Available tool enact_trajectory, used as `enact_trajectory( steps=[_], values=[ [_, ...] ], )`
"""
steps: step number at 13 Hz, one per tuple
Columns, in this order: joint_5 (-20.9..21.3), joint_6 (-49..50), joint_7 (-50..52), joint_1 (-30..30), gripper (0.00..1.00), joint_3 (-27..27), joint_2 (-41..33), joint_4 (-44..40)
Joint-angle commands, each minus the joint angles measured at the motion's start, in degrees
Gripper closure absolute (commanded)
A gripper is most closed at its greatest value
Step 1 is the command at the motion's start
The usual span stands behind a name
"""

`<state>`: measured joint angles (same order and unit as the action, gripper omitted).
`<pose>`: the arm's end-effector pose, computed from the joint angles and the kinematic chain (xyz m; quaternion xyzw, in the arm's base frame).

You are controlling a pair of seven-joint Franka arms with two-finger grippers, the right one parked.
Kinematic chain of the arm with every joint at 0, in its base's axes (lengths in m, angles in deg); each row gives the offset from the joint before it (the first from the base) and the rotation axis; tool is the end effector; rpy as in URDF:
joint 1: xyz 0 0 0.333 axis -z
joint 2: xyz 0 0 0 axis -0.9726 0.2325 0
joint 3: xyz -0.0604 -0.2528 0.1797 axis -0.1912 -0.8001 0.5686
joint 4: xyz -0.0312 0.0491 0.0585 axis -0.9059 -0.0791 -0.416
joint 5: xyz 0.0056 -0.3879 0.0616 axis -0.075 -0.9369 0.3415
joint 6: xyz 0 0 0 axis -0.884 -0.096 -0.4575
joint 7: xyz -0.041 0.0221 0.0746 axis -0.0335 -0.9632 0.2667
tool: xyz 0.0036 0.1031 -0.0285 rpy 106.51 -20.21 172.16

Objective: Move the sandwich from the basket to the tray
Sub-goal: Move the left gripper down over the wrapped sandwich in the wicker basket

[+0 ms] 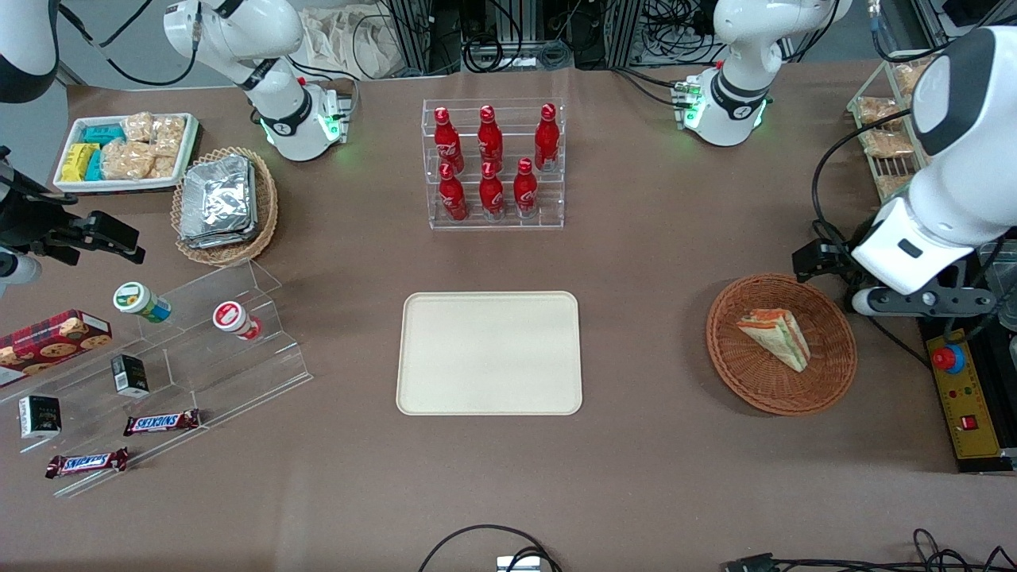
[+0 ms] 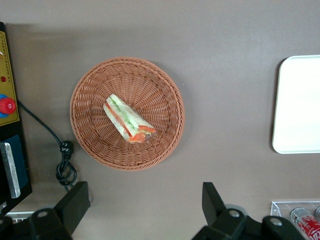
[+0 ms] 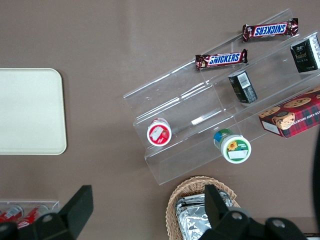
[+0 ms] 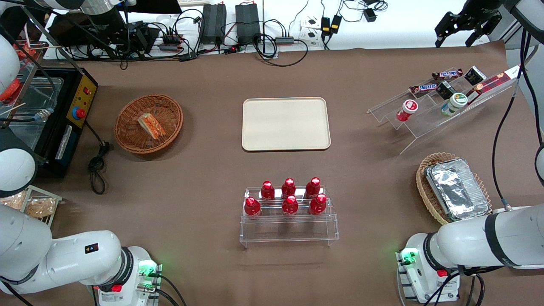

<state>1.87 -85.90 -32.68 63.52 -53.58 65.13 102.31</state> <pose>0.5968 -0.0788 0.5699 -0.9993 0.0196 0.0301 0.0125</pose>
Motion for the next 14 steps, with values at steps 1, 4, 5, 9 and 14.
enact_trajectory(
  steps=[1,4,5,9,14],
  values=[
    [-0.6,1.9,-0.5,-0.3,0.0,-0.2,1.5,-2.1],
    [-0.3,1.9,-0.6,-0.2,0.0,-0.1,3.0,-3.2],
    [0.1,1.9,-0.6,-0.3,0.0,-0.1,3.5,-3.0],
    [-0.6,-2.6,3.2,-0.9,0.0,1.1,3.7,3.4],
    [0.1,-21.0,31.1,-1.3,0.0,1.8,1.4,19.0]
  ],
)
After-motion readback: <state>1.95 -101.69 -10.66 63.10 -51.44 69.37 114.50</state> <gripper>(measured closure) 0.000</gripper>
